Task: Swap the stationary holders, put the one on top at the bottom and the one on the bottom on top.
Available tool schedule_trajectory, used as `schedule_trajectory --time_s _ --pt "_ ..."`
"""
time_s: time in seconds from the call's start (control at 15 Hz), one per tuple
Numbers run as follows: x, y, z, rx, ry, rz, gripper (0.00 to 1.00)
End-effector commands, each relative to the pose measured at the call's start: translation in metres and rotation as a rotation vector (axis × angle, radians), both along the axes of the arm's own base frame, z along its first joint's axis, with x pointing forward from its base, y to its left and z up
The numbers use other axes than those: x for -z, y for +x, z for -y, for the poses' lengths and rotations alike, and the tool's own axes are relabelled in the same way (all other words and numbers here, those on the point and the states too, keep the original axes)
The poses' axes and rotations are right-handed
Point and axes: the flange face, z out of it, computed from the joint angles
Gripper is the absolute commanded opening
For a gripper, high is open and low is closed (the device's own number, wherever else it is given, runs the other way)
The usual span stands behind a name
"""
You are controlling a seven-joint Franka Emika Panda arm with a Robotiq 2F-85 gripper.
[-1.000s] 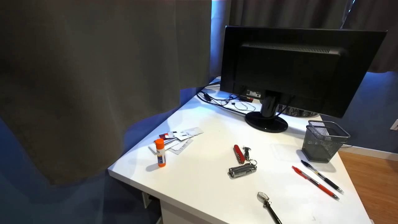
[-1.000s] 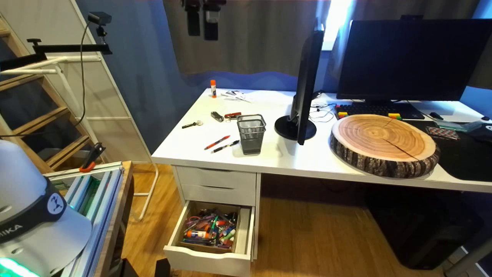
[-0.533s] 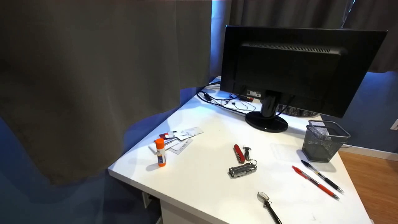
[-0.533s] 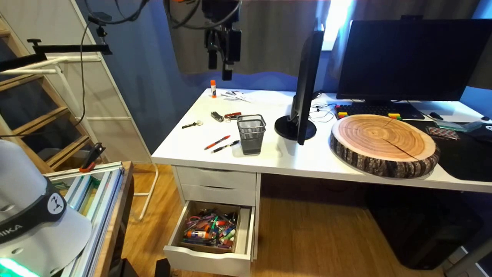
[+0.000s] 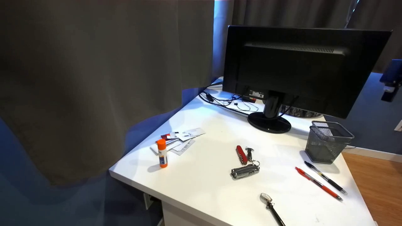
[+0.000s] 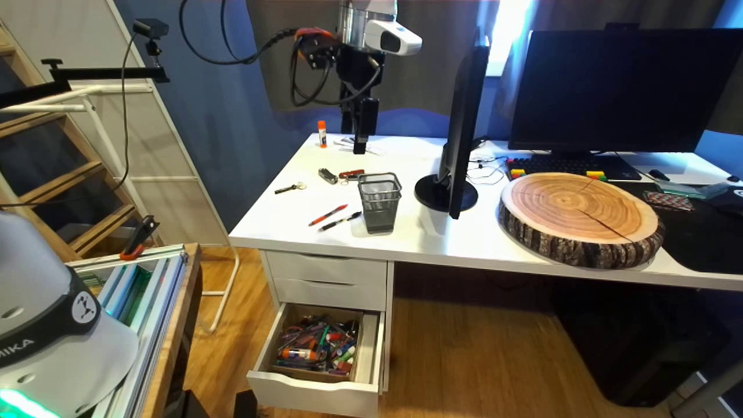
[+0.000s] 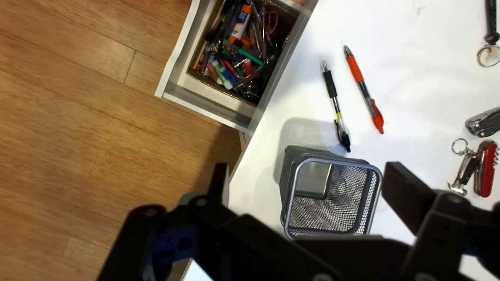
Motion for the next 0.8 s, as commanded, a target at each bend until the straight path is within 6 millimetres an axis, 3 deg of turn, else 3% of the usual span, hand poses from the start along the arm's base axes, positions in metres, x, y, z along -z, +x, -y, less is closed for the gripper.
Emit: schedule_trajectory --time_s 0.0,0.6,0.73 --pt "0.002 0.002 -0.001 0.001 0.001 -0.003 1.0" --pt "0.0 0.005 -0.003 0.005 0.004 0.001 1.0" --pt "0.012 0.014 -0.012 -0.021 0.021 -0.012 1.0"
